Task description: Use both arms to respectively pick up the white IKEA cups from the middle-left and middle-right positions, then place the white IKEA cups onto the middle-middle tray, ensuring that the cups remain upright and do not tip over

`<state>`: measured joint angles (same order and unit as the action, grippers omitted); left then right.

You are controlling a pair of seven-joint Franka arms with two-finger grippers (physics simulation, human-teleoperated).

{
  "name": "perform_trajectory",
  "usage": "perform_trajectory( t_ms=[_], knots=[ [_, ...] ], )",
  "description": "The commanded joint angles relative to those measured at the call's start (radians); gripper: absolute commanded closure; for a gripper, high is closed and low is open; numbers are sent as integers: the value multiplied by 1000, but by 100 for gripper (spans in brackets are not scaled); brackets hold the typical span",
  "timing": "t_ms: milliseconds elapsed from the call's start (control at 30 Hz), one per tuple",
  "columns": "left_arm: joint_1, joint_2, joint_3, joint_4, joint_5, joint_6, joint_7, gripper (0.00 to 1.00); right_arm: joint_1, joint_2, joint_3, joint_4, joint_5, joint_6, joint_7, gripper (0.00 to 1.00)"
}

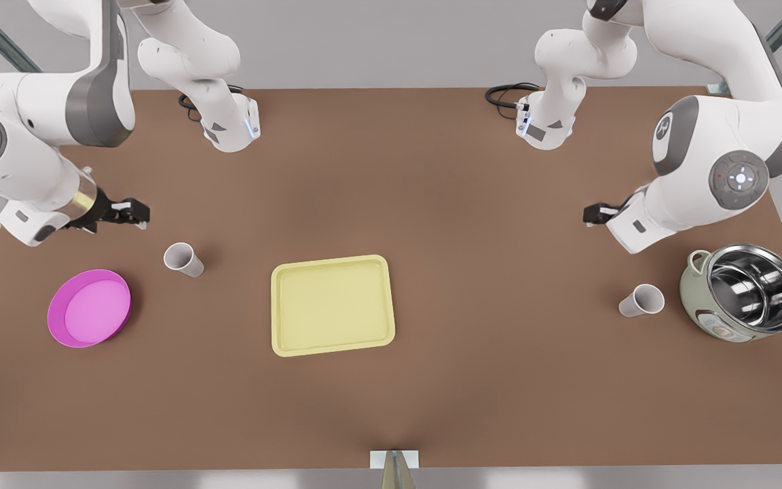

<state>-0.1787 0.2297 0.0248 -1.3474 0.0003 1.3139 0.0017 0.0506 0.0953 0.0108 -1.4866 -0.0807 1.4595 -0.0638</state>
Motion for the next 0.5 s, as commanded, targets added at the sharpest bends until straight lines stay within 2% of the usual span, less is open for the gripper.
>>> perform_trajectory(
  t_ms=[0,67,133,233,267,333,467],
  knots=[
    [1,-1,1,1,1,57,-28,0,5,1,0,-1,7,47,-39,0],
    [2,6,32,-12,1,77,-23,0,5,6,0,0,7,47,-30,0],
    [2,46,92,-108,1,304,4,0,-3,6,0,-24,1,50,-45,0],
    [31,172,172,-110,-13,478,240,0,-20,32,-2,-102,-2,114,-45,0],
    [90,218,172,-104,-80,501,290,0,-23,38,-2,-152,-2,156,-45,0],
    [120,267,175,-104,-91,533,296,0,-46,86,-8,-176,6,196,-45,0],
    [143,333,187,-139,-91,637,313,0,-78,86,-8,-282,9,318,-44,0]
  ],
)
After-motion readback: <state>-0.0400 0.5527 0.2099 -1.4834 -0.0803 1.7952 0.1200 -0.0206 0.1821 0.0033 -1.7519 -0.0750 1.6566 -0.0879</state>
